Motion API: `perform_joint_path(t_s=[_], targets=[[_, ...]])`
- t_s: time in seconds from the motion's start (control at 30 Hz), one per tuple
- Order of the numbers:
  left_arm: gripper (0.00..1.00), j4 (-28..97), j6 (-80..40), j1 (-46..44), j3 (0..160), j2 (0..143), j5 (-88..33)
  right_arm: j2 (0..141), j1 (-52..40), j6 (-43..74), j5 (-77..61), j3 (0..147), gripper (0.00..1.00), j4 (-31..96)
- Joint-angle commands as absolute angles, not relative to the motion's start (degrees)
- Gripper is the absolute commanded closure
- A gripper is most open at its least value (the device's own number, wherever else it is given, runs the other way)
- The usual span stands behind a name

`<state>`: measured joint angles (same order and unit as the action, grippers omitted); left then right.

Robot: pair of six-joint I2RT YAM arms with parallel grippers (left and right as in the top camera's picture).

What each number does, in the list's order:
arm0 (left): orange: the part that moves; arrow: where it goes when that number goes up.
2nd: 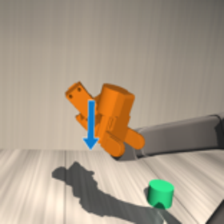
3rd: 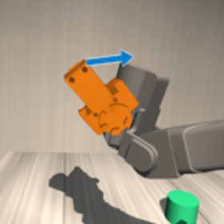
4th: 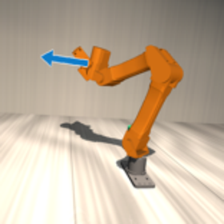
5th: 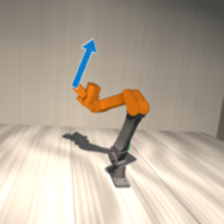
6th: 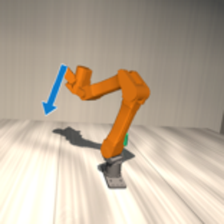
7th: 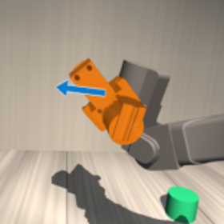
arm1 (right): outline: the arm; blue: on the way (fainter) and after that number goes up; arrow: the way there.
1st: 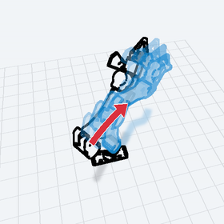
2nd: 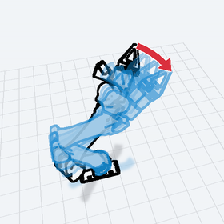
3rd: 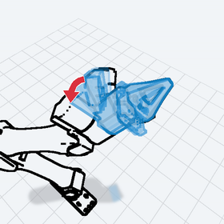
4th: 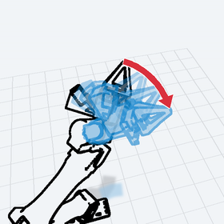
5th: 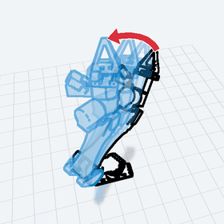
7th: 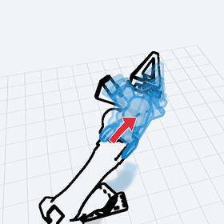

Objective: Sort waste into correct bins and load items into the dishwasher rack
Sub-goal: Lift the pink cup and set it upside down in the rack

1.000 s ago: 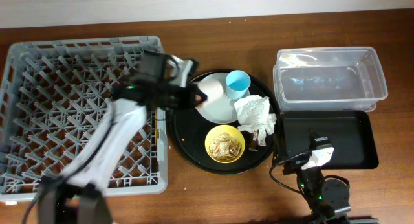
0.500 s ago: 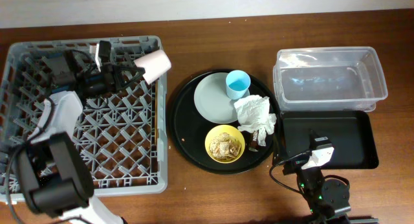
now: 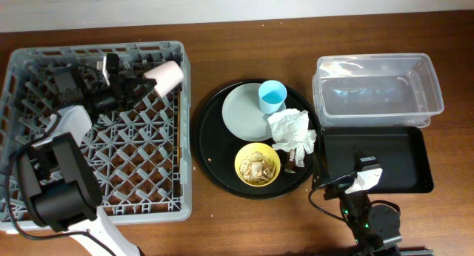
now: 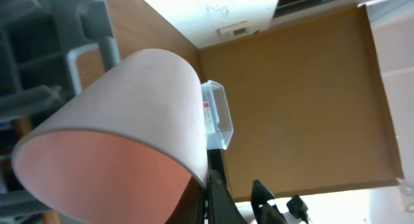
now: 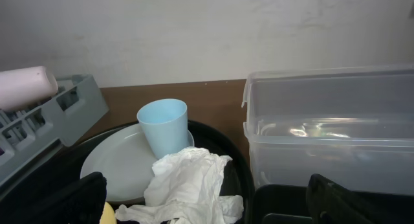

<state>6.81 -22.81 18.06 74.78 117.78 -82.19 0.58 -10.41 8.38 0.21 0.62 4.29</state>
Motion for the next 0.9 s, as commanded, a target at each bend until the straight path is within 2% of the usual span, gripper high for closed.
perform_joint_path(t_s=[0.0,0.17,0.37,0.43,0.47,0.5,0.6,0.77,0.87], targets=[[1.0,7.09,-23.33,19.62,74.89,118.3,-76.4,0.25,-10.0,8.45,0.91,0.32,0.01,4.64],[1.0,7.94,-23.31,22.22,74.89,118.3,-76.47,0.25,-10.0,8.45,0.91,0.32,0.02,4.64],[0.99,16.6,-23.31,26.65,74.89,118.28,-76.2,0.25,-10.0,8.45,0.91,0.32,0.01,4.64],[0.87,18.87,-23.31,27.94,74.89,118.28,-76.2,0.25,-10.0,8.45,0.91,0.32,0.01,4.64],[0.76,19.94,-23.31,28.45,74.89,118.17,-76.2,0.25,-10.0,8.45,0.91,0.32,0.02,4.64],[0.74,20.75,-23.31,28.84,74.89,117.86,-76.2,0.25,-10.0,8.45,0.91,0.32,0.01,4.64],[0.6,22.83,-23.31,29.28,74.89,114.48,-72.38,0.25,-10.0,8.45,0.91,0.32,0.01,4.64],[0.58,23.29,-23.29,28.1,74.89,98.32,-62.04,0.25,-10.0,8.45,0.91,0.32,0.01,4.64],[0.58,23.51,-22.13,20.86,74.89,83.68,-48.18,0.25,-10.0,8.45,0.91,0.32,0.01,4.64]])
